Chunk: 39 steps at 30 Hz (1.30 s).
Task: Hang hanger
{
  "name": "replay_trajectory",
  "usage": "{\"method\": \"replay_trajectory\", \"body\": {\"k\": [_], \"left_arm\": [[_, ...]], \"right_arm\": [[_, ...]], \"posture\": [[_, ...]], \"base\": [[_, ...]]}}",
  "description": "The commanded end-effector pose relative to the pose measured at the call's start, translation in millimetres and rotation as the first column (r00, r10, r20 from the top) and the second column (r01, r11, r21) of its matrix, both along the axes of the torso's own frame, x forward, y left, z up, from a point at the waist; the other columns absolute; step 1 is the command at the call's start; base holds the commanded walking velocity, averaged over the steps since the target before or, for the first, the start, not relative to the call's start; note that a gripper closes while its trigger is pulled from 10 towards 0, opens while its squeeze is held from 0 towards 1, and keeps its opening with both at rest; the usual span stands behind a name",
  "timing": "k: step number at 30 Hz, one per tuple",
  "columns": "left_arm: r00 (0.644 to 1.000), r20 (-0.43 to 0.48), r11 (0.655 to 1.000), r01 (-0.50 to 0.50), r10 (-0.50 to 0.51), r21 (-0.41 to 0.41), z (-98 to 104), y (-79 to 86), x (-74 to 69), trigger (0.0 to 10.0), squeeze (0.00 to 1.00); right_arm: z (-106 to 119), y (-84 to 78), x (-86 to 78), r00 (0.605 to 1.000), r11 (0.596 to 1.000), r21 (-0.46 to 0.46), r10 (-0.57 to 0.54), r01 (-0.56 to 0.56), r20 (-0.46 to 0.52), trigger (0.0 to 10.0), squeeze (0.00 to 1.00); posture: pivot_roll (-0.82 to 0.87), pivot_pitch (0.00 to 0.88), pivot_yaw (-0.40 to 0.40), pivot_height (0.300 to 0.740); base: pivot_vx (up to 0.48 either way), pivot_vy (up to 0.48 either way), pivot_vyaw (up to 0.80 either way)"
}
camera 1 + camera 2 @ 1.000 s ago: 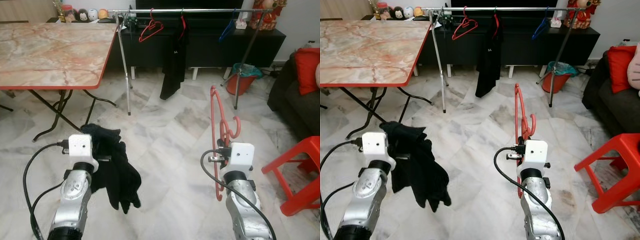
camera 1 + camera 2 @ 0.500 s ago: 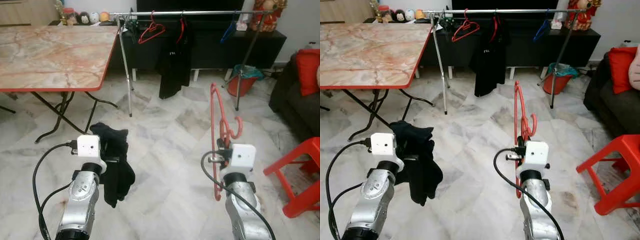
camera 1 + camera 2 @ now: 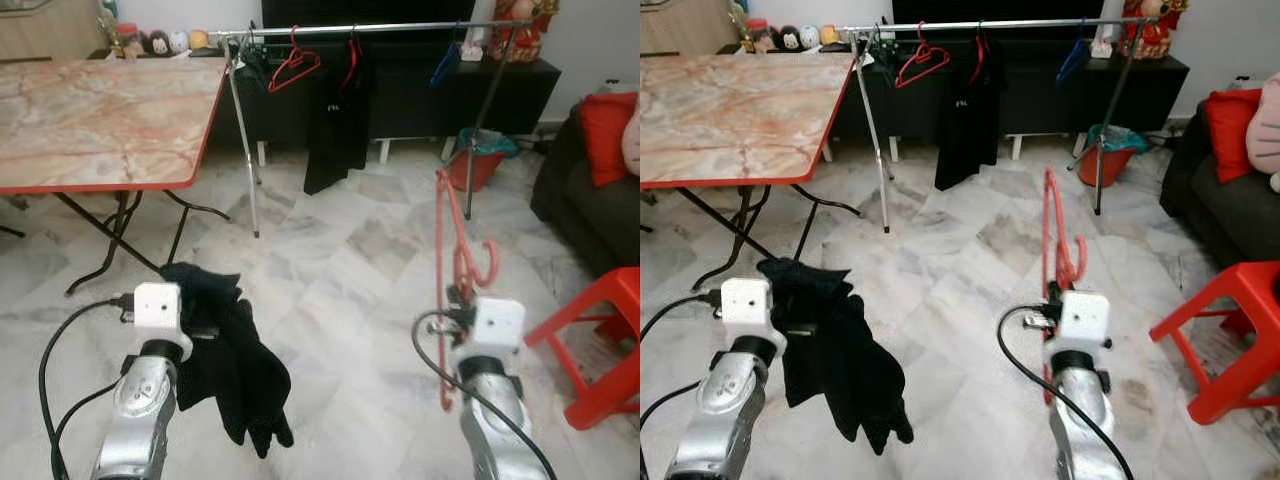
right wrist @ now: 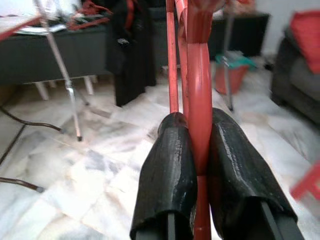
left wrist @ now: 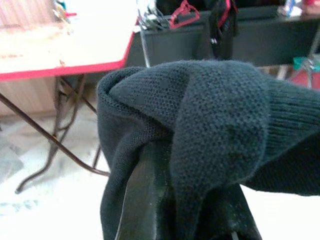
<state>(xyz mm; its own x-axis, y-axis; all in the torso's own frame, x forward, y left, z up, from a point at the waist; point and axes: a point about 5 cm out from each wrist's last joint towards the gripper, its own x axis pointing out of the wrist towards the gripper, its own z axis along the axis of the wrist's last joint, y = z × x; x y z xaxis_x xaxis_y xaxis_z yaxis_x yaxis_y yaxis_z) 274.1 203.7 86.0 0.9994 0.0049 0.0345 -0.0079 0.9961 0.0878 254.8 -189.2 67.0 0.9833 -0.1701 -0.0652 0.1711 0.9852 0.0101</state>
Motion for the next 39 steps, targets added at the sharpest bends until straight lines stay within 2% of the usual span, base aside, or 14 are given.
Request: {"method": "replay_trajectory", "body": {"k": [1,3,7,10,16,17,19,22,27,30,32,34,35,39], "left_arm": [[0.999,0.023,1.000,0.031,-0.031,0.001,5.0,-5.8,-0.8,10.0,0.00],[0.999,0.013,0.998,0.053,-0.053,0.036,0.5,-6.1,-6.4,10.0,0.00],[0.999,-0.042,0.999,-0.030,0.031,0.034,-14.6,9.6,-12.7,10.0,0.00],[0.998,-0.044,0.998,-0.046,0.048,0.044,-16.2,11.9,-13.3,10.0,0.00],[0.998,-0.015,0.997,-0.066,0.067,0.032,-8.7,13.0,-7.5,10.0,0.00],[0.997,-0.015,0.997,-0.070,0.071,0.026,-9.4,13.2,-7.8,10.0,0.00],[0.997,-0.024,0.997,-0.074,0.075,0.028,-12.7,14.9,-9.3,10.0,0.00],[0.995,-0.042,0.996,-0.084,0.086,0.034,-17.3,17.1,-8.7,10.0,0.00],[0.996,-0.025,0.996,-0.080,0.081,0.042,-10.0,19.6,0.0,10.0,0.00],[0.996,-0.018,0.995,-0.087,0.088,0.049,-7.7,22.1,1.3,10.0,0.00],[0.996,-0.021,0.995,-0.089,0.090,0.051,-7.4,24.4,0.8,10.0,0.00],[0.996,-0.023,0.995,-0.088,0.089,0.055,-7.8,24.8,0.5,10.0,0.00],[0.996,-0.024,0.994,-0.090,0.092,0.055,-8.9,25.7,0.2,10.0,0.00],[0.993,-0.012,0.993,-0.114,0.115,0.042,-7.5,26.8,1.6,10.0,0.00]], "right_arm": [[5.4,-6.3,-3.4,0.999,1.000,0.011,-0.022,0.022,0.032,10.0,0.00],[-6.8,-12.9,-13.4,1.000,1.000,-0.017,-0.023,0.022,-0.015,10.0,0.00],[-23.7,-25.8,-21.8,0.994,0.996,-0.044,-0.076,0.073,-0.083,10.0,0.00],[-30.5,-32.0,-25.1,0.989,0.994,-0.044,-0.105,0.100,-0.109,10.0,0.00],[-30.4,-28.4,-17.8,0.991,0.996,-0.033,-0.092,0.089,-0.102,10.0,0.00],[-29.4,-25.5,-13.7,0.993,0.996,-0.009,-0.085,0.084,-0.086,10.0,0.00],[-30.4,-21.0,-11.5,0.994,0.998,-0.020,-0.059,0.057,-0.088,10.0,0.00],[-37.2,-24.0,-13.8,0.990,0.996,-0.007,-0.086,0.086,-0.115,10.0,0.00],[-67.5,-29.2,-18.6,0.944,0.994,-0.076,-0.094,0.073,-0.317,10.0,0.00],[-76.2,-30.4,-19.8,0.925,0.993,-0.103,-0.089,0.055,-0.370,10.0,0.00],[-89.5,-30.9,-21.0,0.884,0.990,-0.132,-0.112,0.057,-0.453,10.0,0.00],[-91.0,-30.1,-20.8,0.882,0.991,-0.119,-0.113,0.066,-0.457,10.0,0.00],[-100.8,-23.1,-22.2,0.853,0.992,-0.124,-0.071,0.007,-0.516,10.0,0.00],[-117.3,-19.2,-33.1,0.793,0.993,-0.108,-0.024,-0.052,-0.608,10.0,0.00]], "posture": [[-0.01,0.000,0.020,0.740],[-0.01,0.000,0.015,0.740],[-0.02,0.000,0.013,0.740],[0.00,0.000,0.009,0.740],[0.02,0.000,0.002,0.740],[0.03,0.000,-0.002,0.740],[0.01,0.000,0.004,0.740],[0.02,0.000,0.005,0.740],[0.01,0.000,0.018,0.740],[0.02,0.000,0.018,0.740],[0.03,0.000,0.018,0.740],[0.03,0.000,0.018,0.740],[0.04,0.000,0.004,0.740],[0.06,0.000,-0.017,0.740]], "base": [[0.000,0.000,0.00],[0.000,0.000,0.00],[0.000,0.000,0.00],[0.000,0.000,0.00],[0.000,0.000,0.00],[0.000,0.000,0.00],[0.000,0.000,0.00],[0.000,0.000,0.00],[0.000,0.000,0.00],[0.000,0.000,0.00],[0.000,0.000,0.00],[0.000,0.000,0.00],[0.000,0.000,0.00],[0.000,0.000,0.00]]}}
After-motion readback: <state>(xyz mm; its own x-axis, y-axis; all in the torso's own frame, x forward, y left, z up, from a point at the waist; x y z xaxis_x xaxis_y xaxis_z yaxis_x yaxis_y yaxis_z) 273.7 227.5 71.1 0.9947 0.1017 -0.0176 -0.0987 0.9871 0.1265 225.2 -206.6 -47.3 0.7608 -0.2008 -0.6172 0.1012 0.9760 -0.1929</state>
